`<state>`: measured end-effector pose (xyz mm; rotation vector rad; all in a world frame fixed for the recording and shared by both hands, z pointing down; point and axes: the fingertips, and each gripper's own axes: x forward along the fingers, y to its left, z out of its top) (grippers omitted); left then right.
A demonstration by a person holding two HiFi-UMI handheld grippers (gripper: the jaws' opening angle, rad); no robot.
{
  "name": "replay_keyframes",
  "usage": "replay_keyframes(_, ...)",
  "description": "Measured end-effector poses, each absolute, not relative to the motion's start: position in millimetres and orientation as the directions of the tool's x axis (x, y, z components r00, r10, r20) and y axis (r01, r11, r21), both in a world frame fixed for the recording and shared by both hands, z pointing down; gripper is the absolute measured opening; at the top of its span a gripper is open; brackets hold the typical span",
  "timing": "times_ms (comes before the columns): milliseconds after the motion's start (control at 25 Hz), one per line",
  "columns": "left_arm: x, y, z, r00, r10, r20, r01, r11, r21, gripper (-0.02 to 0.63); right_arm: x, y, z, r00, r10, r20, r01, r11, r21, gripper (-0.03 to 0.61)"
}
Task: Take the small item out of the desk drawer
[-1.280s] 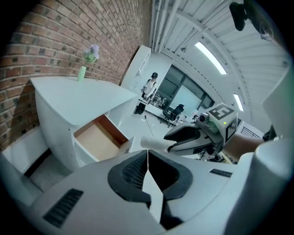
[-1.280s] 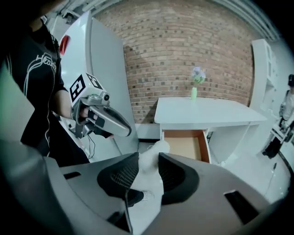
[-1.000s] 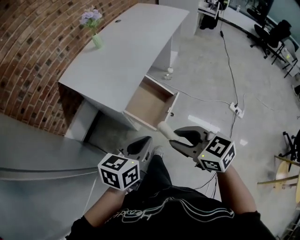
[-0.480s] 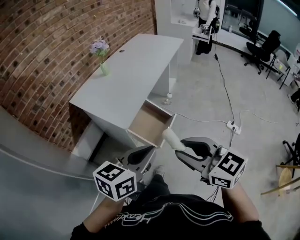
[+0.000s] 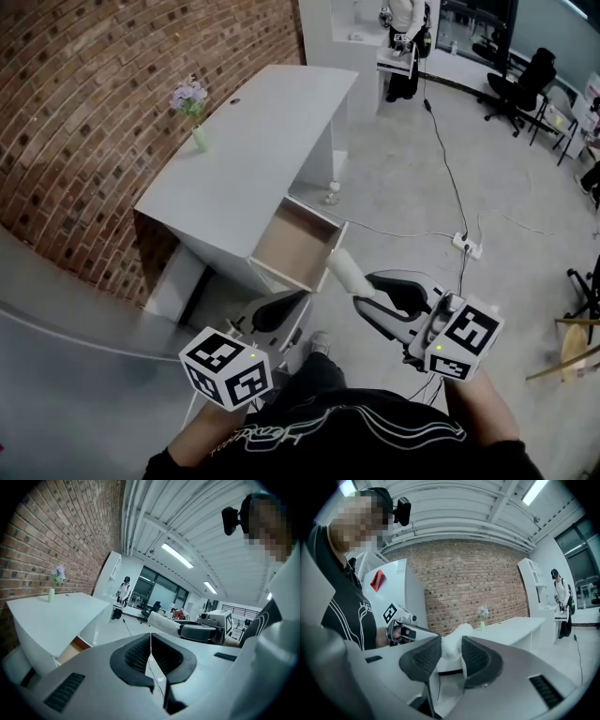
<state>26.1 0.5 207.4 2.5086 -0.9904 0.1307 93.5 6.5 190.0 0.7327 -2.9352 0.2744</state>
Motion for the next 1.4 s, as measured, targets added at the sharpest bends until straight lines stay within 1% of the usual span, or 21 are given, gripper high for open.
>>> replay_keyframes(640,47.1,-1.6,189.0,0.764,-0.606,0.223,-0.644,-0.692,0.327,0.023,107.7,8.6,180.3,-0.863,-0.491,0.123,-0.504,0.853,-0.135,0.146)
replay_keyframes(920,46.4,-3.2,192.2,0.757,-0.61,0.234,-0.652,-0.689,0.316,0.023,105.9,5.8,184.3,-0.865,-0.489,0.113,-0.501,0.854,-0.139,0.146)
replay_keyframes(1160,49.7,-3.1,193.2,0.753,-0.606,0.256,-0.658,-0.701,0.275,0.023,106.2,4.5,186.4,-0.864,-0.49,0.117,-0.502,0.854,-0.133,0.146)
replay_keyframes(1400,54.0,-6.2,196.3,0.756,-0.6,0.26,-0.654,-0.7,0.288,0.023,109.8,1.8,189.1,-0.862,-0.493,0.117,-0.506,0.852,-0.134,0.146)
